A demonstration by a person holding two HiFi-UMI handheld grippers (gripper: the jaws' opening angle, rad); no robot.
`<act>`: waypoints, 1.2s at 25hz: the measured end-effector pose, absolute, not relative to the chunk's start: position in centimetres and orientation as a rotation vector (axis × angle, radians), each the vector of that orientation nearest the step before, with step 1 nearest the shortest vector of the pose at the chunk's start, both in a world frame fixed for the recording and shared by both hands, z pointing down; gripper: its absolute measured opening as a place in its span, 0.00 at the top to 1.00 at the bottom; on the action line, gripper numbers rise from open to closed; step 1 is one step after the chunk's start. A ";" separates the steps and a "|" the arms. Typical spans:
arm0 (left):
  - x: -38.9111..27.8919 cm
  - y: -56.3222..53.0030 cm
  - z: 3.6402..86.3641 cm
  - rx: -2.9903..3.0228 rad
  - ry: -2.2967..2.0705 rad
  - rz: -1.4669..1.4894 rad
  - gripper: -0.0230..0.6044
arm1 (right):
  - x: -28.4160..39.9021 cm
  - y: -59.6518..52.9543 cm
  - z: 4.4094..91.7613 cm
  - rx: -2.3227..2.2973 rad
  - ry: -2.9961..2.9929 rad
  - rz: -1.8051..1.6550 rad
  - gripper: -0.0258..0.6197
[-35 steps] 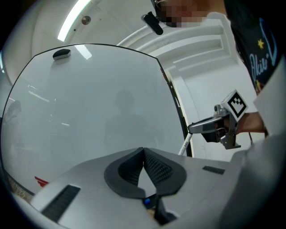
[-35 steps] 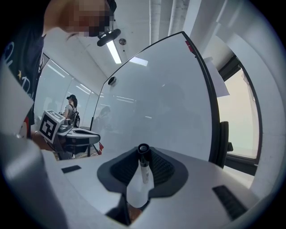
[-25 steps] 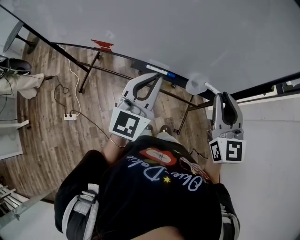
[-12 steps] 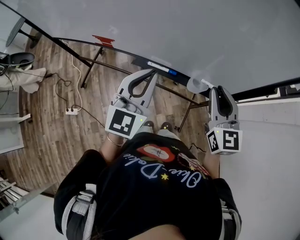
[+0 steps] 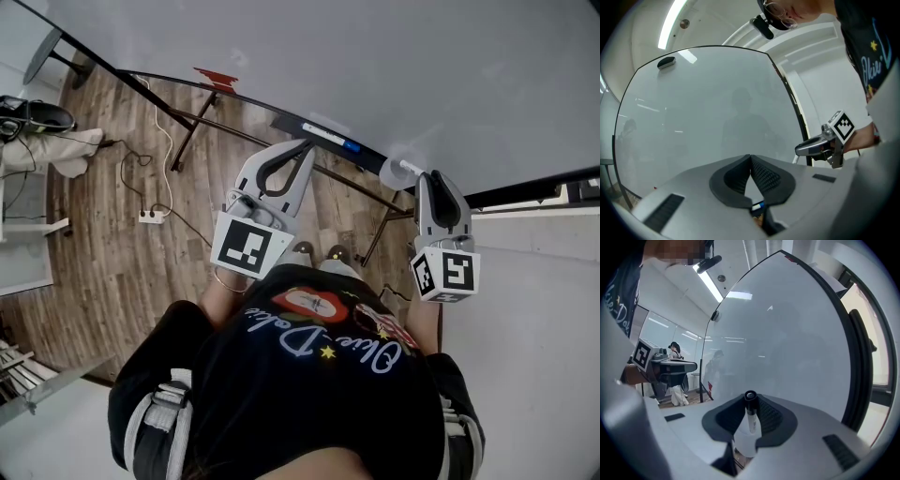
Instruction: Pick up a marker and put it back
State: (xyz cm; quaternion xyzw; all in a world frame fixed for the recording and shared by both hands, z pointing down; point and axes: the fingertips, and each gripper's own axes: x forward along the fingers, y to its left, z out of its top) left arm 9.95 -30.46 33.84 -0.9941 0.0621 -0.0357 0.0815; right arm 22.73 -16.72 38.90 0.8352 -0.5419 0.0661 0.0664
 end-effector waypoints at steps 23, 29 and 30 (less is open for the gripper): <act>9.0 -30.3 33.7 -2.965 0.213 -0.121 0.96 | 23.1 -18.1 42.7 2.482 -1.644 0.257 0.85; 8.9 -30.3 33.7 -2.964 0.213 -0.123 0.96 | 23.0 -18.2 43.1 2.483 -1.646 0.261 0.85; 8.9 -30.3 33.7 -2.965 0.213 -0.121 0.96 | 23.0 -18.2 43.2 2.486 -1.646 0.262 0.85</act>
